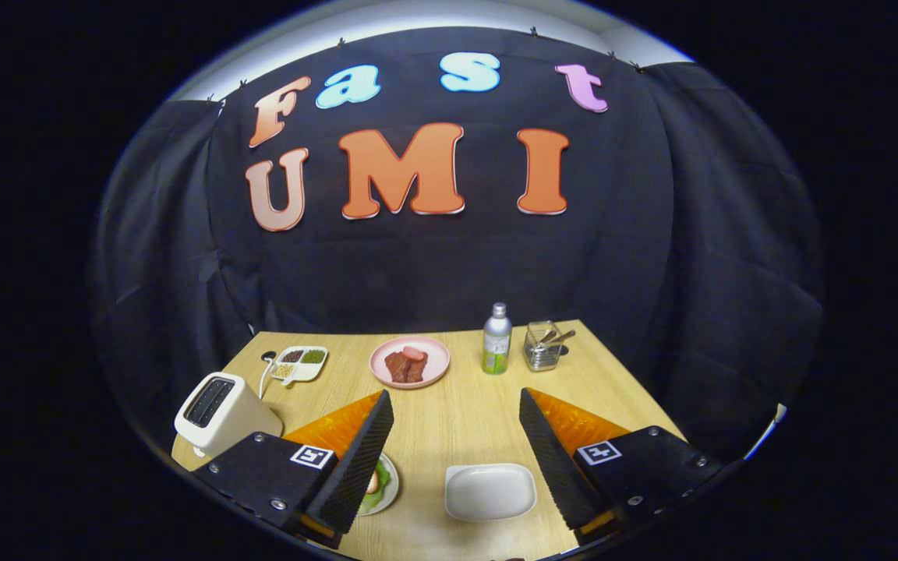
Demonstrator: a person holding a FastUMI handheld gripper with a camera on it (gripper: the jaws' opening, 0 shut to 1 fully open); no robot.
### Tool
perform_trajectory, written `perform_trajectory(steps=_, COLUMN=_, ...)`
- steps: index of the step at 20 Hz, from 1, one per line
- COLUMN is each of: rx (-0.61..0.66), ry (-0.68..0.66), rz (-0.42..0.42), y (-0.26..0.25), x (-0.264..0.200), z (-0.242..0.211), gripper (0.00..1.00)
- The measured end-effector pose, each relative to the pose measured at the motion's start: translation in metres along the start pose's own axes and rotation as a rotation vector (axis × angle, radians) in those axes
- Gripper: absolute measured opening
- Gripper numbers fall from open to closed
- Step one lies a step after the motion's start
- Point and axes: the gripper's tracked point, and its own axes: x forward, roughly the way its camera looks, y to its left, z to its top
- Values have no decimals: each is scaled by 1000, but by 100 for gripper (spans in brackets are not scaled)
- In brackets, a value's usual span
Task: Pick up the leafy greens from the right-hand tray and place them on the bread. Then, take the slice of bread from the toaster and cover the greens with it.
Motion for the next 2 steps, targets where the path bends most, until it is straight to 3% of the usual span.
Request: perform_trajectory(steps=2, rx=3, ry=-48, rz=-19, y=-14, x=-12, z=15, gripper=97)
